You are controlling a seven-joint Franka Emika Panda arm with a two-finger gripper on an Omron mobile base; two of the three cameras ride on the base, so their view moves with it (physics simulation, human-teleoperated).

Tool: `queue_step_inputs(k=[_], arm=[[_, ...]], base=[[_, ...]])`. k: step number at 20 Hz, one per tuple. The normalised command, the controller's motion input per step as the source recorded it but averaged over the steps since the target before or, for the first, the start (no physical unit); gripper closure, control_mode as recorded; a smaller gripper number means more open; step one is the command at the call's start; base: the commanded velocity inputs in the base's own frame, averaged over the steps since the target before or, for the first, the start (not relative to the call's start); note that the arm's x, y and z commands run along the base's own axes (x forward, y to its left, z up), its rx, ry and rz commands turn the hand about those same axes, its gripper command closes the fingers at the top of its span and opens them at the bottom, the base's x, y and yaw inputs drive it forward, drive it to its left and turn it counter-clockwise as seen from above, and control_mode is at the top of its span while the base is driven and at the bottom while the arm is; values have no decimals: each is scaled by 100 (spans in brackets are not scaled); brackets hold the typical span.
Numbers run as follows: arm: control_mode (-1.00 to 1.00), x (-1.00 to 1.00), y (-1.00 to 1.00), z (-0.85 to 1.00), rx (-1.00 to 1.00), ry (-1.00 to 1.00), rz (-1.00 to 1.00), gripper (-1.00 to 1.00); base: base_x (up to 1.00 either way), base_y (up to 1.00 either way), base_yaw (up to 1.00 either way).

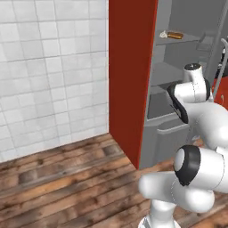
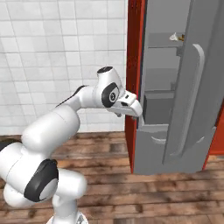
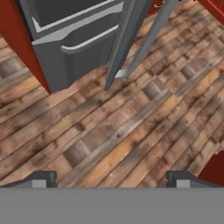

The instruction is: Retrieve the bottle and the shaker from the cabinet and place them next to the mixing bowl on the counter. Then add garlic from the fridge to the mixing bowl.

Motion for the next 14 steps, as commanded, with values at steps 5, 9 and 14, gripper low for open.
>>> queue_step_inputs(k=[5,9,14], arm=[[100,0,0,0,0,0,0,-100],[100,0,0,0,0,0,0,-100],[100,0,0,0,0,0,0,-100]], base=[[43,46,-45],[31,0,-26],[55,39,-37]])
